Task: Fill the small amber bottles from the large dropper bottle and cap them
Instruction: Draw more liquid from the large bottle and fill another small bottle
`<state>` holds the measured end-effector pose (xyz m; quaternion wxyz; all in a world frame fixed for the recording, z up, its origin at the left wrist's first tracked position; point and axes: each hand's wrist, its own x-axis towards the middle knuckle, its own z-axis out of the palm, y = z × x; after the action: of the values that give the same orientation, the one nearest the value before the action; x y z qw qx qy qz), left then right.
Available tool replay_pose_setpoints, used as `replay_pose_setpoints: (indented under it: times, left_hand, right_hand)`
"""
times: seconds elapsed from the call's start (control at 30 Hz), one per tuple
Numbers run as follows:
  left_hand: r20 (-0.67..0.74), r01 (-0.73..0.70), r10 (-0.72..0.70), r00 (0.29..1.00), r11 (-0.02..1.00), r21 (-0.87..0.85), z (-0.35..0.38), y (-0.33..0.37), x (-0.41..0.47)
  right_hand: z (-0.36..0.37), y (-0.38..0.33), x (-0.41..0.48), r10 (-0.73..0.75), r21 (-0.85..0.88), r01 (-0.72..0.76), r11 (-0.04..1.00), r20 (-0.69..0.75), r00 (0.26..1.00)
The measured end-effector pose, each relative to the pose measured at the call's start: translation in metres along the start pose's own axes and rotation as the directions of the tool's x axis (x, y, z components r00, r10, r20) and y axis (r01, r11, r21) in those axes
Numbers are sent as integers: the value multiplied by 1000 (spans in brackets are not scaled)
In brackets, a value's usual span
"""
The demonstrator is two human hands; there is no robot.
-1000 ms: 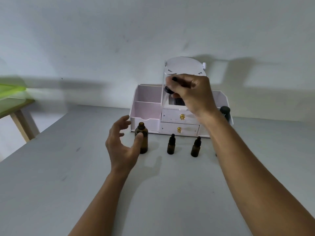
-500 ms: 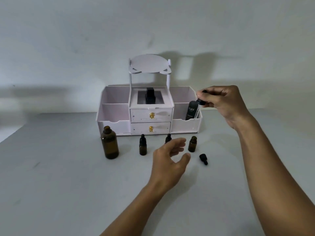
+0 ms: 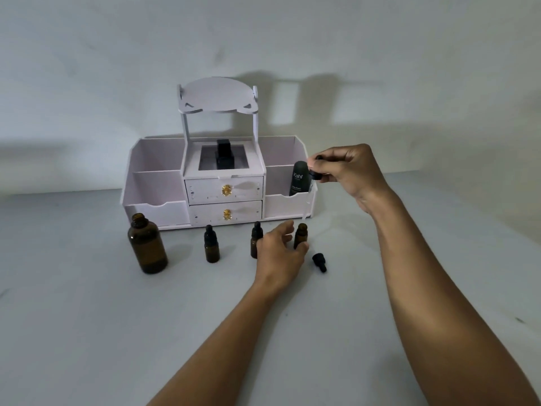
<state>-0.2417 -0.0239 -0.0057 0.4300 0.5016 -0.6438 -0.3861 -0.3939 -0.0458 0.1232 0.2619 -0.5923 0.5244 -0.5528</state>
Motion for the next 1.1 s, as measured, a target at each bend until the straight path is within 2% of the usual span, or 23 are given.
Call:
replay_pose_setpoints:
  times: [0.6,1.1]
  left_hand:
    - [-10,-38,38,999,999,-38,4,-3,3]
    - [-7,-57,57,998,998,-6,4,-5,3]
  right_hand:
    - [7,16,1,32,-31,-31,999,54,998]
    - [6,22,5,5,-49,-6,999,-18,1000]
